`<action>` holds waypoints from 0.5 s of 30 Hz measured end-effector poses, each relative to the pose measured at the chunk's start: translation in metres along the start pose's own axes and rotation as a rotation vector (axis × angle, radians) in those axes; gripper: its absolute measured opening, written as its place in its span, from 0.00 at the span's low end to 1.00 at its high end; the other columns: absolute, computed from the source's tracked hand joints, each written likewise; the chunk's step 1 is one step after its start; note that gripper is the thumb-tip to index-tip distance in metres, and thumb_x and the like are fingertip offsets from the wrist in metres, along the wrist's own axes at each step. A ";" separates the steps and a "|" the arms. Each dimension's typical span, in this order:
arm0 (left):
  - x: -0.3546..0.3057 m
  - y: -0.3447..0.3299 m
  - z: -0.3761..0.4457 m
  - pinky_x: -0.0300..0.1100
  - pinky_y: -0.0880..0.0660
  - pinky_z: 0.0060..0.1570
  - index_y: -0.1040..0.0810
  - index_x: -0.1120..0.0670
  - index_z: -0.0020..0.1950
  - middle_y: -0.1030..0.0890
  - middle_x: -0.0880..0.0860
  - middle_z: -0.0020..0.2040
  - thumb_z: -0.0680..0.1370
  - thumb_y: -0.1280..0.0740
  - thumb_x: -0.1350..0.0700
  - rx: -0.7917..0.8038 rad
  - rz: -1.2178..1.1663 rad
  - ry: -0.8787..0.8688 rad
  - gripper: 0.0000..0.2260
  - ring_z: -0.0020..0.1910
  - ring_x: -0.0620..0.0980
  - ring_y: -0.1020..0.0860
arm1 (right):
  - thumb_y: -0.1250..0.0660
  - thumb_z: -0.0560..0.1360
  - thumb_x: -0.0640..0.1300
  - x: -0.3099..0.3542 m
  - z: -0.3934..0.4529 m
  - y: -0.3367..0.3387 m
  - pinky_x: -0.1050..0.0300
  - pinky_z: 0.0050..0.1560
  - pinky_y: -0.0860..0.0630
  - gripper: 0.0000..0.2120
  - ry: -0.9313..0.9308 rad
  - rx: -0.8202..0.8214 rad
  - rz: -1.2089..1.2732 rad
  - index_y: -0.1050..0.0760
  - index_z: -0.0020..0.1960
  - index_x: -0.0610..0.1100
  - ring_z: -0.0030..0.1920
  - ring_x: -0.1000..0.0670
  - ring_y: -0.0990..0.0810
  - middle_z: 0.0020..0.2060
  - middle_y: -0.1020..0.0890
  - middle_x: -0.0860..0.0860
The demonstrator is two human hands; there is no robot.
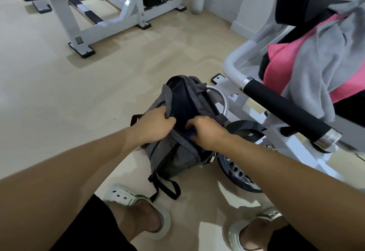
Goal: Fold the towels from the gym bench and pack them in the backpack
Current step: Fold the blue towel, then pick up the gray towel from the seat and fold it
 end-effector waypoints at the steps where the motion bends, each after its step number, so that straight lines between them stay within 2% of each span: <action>1: 0.001 -0.002 -0.003 0.46 0.28 0.47 0.23 0.56 0.57 0.20 0.54 0.50 0.82 0.40 0.53 0.020 -0.015 0.008 0.10 0.49 0.53 0.23 | 0.29 0.77 0.45 -0.002 0.000 -0.002 0.48 0.57 0.23 0.16 -0.005 0.010 -0.014 0.22 0.64 0.46 0.59 0.43 0.21 0.59 0.20 0.46; 4: 0.004 -0.003 -0.008 0.42 0.30 0.41 0.24 0.59 0.56 0.21 0.53 0.46 0.82 0.41 0.55 0.050 -0.044 0.023 0.10 0.43 0.50 0.24 | 0.30 0.76 0.40 -0.012 0.001 -0.001 0.49 0.53 0.22 0.16 -0.051 0.017 -0.044 0.22 0.64 0.47 0.57 0.43 0.20 0.59 0.19 0.46; 7: 0.006 0.000 -0.009 0.38 0.30 0.42 0.25 0.56 0.54 0.22 0.50 0.46 0.83 0.41 0.56 0.054 -0.069 0.035 0.07 0.42 0.46 0.26 | 0.35 0.76 0.31 -0.014 0.002 0.004 0.51 0.54 0.22 0.20 -0.087 0.016 -0.037 0.21 0.64 0.48 0.58 0.43 0.20 0.60 0.19 0.44; 9: 0.007 0.003 -0.006 0.41 0.29 0.43 0.26 0.54 0.54 0.23 0.49 0.47 0.83 0.41 0.55 0.047 -0.078 0.050 0.06 0.44 0.46 0.26 | 0.38 0.76 0.28 -0.011 0.000 0.008 0.50 0.56 0.22 0.24 -0.103 0.015 -0.032 0.22 0.66 0.47 0.59 0.42 0.20 0.61 0.20 0.43; 11: 0.010 0.005 0.001 0.44 0.30 0.41 0.28 0.51 0.49 0.24 0.50 0.45 0.82 0.41 0.53 0.021 -0.078 0.079 0.05 0.42 0.48 0.26 | 0.39 0.75 0.26 -0.008 -0.002 0.015 0.49 0.57 0.21 0.27 -0.098 -0.013 -0.032 0.22 0.68 0.47 0.59 0.41 0.20 0.61 0.19 0.43; 13: 0.010 0.007 0.007 0.45 0.30 0.43 0.30 0.50 0.45 0.26 0.50 0.43 0.83 0.41 0.52 -0.003 -0.109 0.103 0.07 0.40 0.49 0.27 | 0.39 0.74 0.25 -0.007 -0.004 0.023 0.49 0.54 0.21 0.27 -0.099 -0.051 -0.048 0.21 0.66 0.46 0.57 0.40 0.19 0.58 0.18 0.43; 15: 0.005 0.007 0.010 0.46 0.28 0.48 0.29 0.52 0.48 0.25 0.52 0.44 0.84 0.40 0.50 -0.007 -0.124 0.109 0.08 0.43 0.52 0.27 | 0.38 0.74 0.26 -0.004 -0.008 0.035 0.48 0.52 0.20 0.23 -0.096 -0.090 -0.060 0.20 0.62 0.45 0.53 0.39 0.18 0.52 0.18 0.43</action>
Point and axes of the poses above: each hand's wrist, its own z-axis towards the middle knuckle, its own y-axis out of the back of the hand, x = y × z, the point moved 8 cm from there along z, towards the middle knuckle
